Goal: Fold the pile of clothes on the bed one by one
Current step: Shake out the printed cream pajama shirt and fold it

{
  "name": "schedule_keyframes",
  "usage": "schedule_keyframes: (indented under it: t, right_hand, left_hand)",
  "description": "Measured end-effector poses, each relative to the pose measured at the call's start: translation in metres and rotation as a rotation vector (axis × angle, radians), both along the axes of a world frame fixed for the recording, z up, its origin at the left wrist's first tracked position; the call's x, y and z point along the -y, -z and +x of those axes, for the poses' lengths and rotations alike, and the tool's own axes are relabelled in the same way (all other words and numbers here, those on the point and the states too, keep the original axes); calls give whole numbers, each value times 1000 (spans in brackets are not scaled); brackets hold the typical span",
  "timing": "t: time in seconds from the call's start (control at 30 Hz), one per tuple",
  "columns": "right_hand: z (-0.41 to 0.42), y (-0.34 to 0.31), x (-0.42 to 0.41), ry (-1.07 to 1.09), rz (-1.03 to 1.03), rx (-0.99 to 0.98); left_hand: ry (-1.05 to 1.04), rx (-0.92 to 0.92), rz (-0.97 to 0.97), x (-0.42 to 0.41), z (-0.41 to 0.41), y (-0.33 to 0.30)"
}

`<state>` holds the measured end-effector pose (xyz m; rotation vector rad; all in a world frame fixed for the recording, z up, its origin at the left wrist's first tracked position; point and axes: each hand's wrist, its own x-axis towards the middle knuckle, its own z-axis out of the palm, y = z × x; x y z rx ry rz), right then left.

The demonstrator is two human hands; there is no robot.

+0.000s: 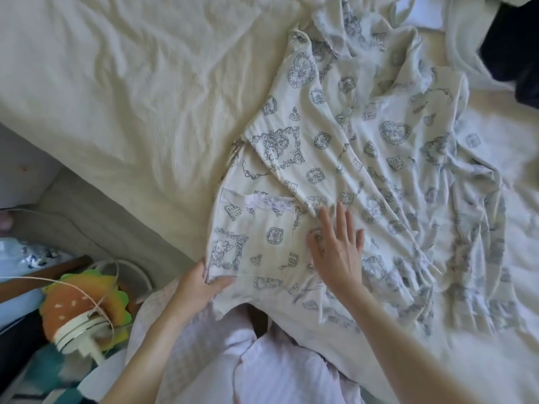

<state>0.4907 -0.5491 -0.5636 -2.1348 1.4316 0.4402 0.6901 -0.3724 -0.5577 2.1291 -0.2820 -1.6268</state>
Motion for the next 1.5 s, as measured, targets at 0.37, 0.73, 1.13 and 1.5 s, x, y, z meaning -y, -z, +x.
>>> schedule_keyframes:
  t: [0.37,0.73,1.13,1.5]
  right_hand:
    - [-129,-39,-60,215,-81,-77]
    - [-212,-27,-45,877,77,-90]
    - [-283,-21,-37,1111,143,170]
    - [-311,-15,35,1929,51,584]
  left_hand:
    - [102,447,275,-33,-33,-12]
    - [905,690,-339,45,-185,-19]
    - [1279,492,-122,39,-228,-5]
    - [1261,641,-326,134,-247,-14]
